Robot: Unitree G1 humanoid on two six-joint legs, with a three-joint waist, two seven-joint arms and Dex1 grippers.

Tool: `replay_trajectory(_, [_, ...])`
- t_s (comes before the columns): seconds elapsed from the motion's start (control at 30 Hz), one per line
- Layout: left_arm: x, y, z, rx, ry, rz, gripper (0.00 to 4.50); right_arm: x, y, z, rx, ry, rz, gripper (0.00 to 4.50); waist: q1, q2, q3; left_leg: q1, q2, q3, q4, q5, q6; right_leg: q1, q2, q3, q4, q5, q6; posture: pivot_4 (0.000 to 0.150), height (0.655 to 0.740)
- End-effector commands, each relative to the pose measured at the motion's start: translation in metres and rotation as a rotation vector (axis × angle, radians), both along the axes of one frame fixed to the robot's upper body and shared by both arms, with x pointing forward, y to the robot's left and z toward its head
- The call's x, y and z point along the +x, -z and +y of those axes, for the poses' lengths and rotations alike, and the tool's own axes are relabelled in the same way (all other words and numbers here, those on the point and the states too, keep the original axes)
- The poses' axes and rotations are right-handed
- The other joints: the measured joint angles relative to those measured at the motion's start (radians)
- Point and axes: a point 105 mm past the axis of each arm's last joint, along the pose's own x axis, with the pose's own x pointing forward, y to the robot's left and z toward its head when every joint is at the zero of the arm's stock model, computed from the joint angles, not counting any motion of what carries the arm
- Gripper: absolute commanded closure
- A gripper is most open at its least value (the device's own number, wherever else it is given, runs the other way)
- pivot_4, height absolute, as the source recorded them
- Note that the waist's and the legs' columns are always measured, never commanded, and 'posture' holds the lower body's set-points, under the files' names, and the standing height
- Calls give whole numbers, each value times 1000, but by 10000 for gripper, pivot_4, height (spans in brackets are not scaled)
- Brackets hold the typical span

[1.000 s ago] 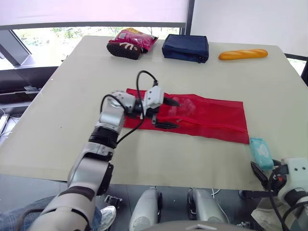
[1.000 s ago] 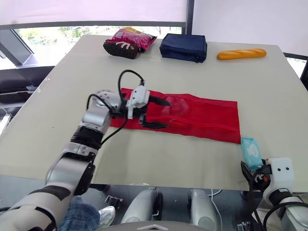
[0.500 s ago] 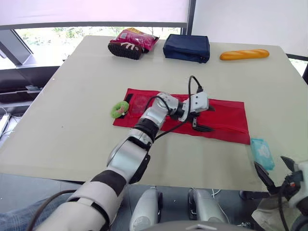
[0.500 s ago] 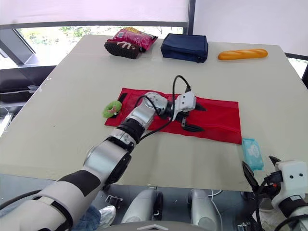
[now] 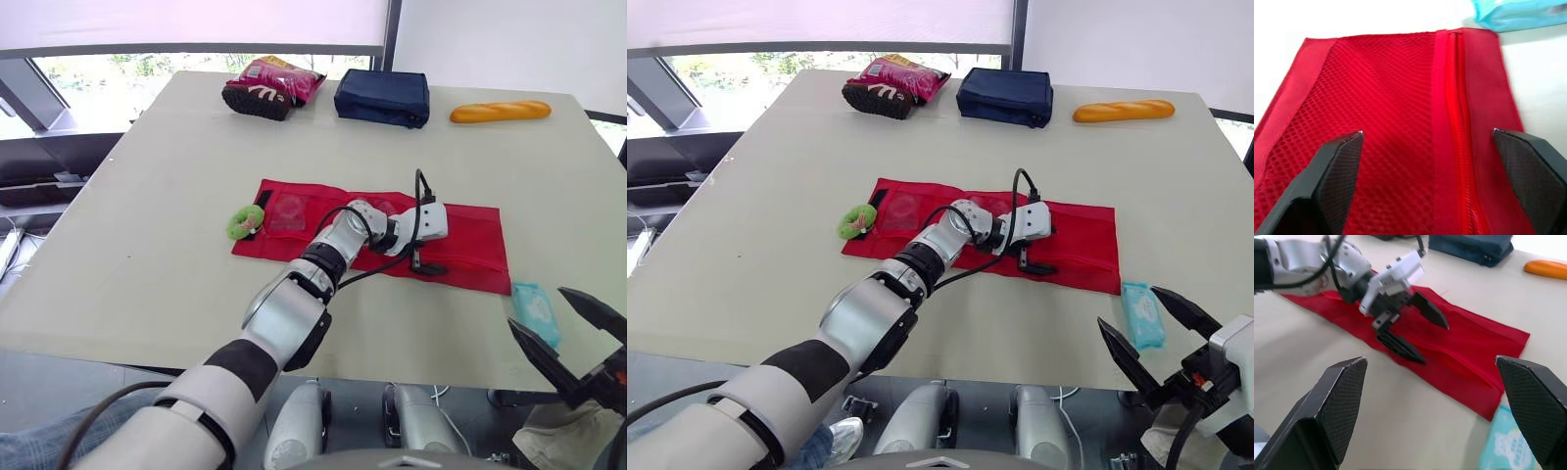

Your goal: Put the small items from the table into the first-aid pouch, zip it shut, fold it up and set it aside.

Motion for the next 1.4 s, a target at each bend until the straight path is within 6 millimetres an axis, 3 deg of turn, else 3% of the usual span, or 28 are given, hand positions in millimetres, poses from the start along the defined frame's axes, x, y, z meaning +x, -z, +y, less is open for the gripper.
replay_trajectory(0.03, [0,-13,-10,-28,10,-49,0,-2,-9,7,2,-21,-35,297,0,0,0,0,0,0,0,0,0,0,0,0,0,0,0,1500,7164])
replay_trajectory(0.07, [0,-13,-11,-34,9,-50,0,-2,-8,8,0,-21,-34,297,0,0,0,0,0,0,0,0,0,0,0,0,0,0,0,1500,7164])
replay_trajectory(0.17, [1,-15,-12,-50,3,-50,8319,-2,-8,9,-2,-22,-33,0,0,0,0,0,0,0,0,0,0,0,0,0,0,0,0,1500,7164])
replay_trajectory(0.37, [1,-15,-10,-54,0,-45,38183,-4,-9,10,3,-21,-54,0,0,0,0,0,0,0,0,0,0,0,0,0,0,0,0,1500,7164])
replay_trajectory(0.43, [1,-15,-10,-54,3,-43,43934,-5,-9,10,-1,-19,-56,0,0,0,0,0,0,0,0,0,0,0,0,0,0,0,0,1500,7164])
replay_trajectory(0.53, [0,-15,-10,-59,7,-40,43934,-2,-5,6,-48,25,-45,0,0,0,0,0,0,0,0,0,0,0,0,0,0,0,0,1500,7164])
replay_trajectory(0.7, [1,-18,-9,-71,7,-33,43934,7,20,-11,-156,169,57,0,0,0,0,0,0,1,0,0,0,0,0,0,0,-1,-2,1500,7164])
replay_trajectory(1.07, [2,-24,-7,-101,10,-9,43934,28,86,-50,-145,477,305,0,0,0,0,0,0,1,0,0,0,0,0,0,0,-1,-2,1500,7164])
replay_trajectory(1.27, [2,-26,-6,-110,12,1,43934,36,103,-63,-100,588,353,0,0,2,-1,0,0,0,0,0,0,0,0,1,0,1,-1,1500,7164])
replay_trajectory(1.37, [3,-30,-7,-124,6,7,45000,37,104,-63,-99,589,345,7220,0,2,-1,0,0,0,0,0,0,0,0,0,0,1,-1,1500,7164])
replay_trajectory(1.4, [3,-30,-7,-126,5,9,45000,36,103,-63,-98,589,341,12107,0,2,-1,0,0,0,0,0,0,0,0,0,0,1,-1,1500,7164])
